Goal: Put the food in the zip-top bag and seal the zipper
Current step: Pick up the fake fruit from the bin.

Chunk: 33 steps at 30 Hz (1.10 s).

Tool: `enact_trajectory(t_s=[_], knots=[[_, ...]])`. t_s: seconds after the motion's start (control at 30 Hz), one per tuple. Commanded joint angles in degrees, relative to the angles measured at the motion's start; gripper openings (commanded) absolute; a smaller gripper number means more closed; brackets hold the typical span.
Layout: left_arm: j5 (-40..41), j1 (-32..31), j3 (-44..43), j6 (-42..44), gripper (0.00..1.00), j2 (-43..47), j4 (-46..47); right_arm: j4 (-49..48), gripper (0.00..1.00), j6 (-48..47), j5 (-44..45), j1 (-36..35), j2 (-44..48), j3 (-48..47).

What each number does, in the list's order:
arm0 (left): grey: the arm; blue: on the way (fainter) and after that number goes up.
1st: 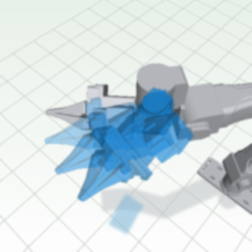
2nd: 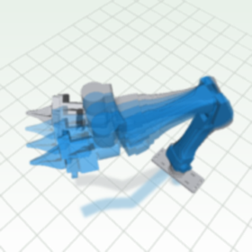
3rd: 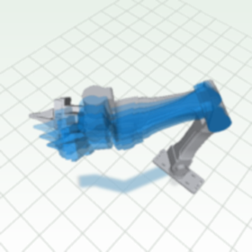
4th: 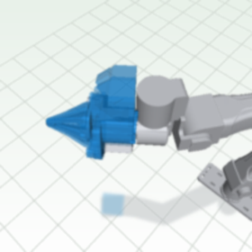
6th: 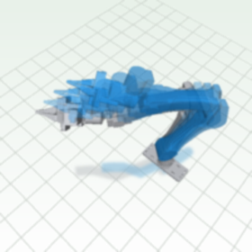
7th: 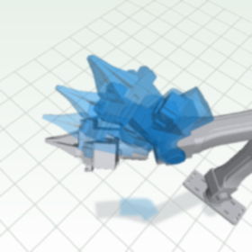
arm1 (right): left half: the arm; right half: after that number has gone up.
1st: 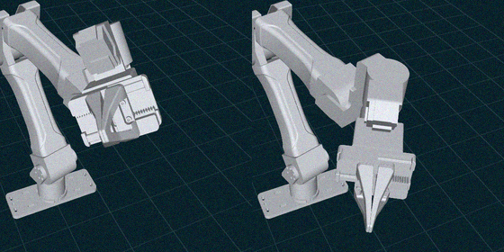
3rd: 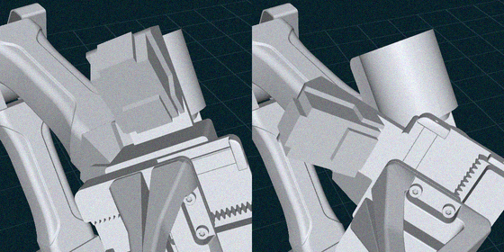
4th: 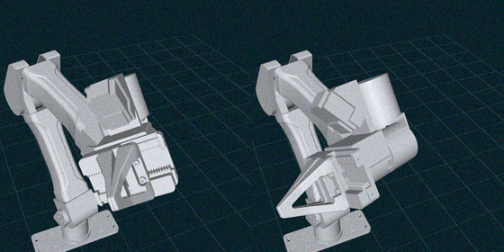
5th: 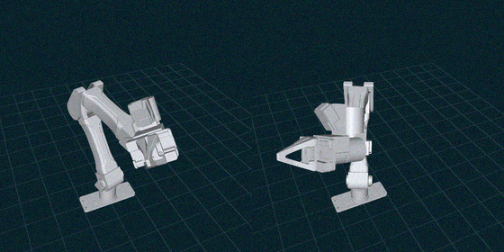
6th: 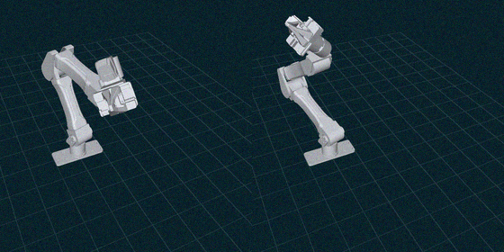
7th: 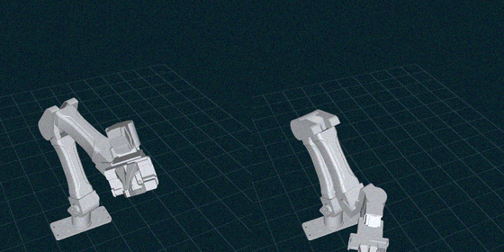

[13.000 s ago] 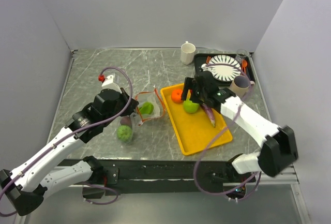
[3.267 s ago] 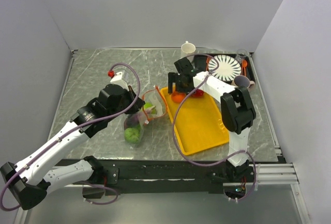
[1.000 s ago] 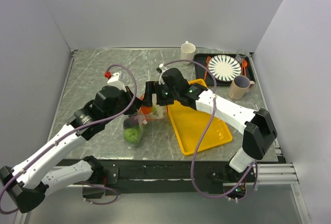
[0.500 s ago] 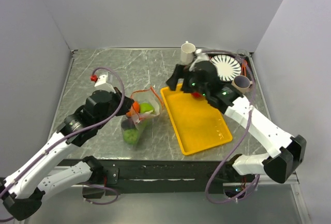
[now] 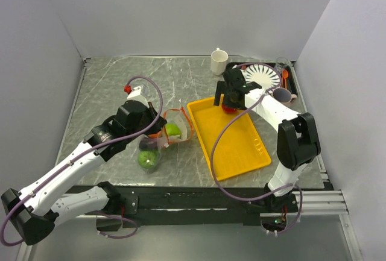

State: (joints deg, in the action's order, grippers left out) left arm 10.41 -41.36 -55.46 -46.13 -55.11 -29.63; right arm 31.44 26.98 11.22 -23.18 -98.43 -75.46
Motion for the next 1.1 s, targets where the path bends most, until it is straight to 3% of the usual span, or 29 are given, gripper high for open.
enact_trajectory(t_s=[0.0,0.8,1.07], knots=[[0.31,0.14,0.44,0.69,0.01,1.06,2.12,0.46,1.0,-0.97,3.44,0.15,-1.31,-5.57],[-0.66,0.14,-0.35,0.78,0.01,0.01,2.56,0.9,1.0,-1.94,4.25,3.14,-12.48,-11.64],[-0.83,0.23,-0.26,1.04,0.01,0.09,2.47,1.08,0.89,-1.76,4.16,3.32,-13.1,-9.97]])
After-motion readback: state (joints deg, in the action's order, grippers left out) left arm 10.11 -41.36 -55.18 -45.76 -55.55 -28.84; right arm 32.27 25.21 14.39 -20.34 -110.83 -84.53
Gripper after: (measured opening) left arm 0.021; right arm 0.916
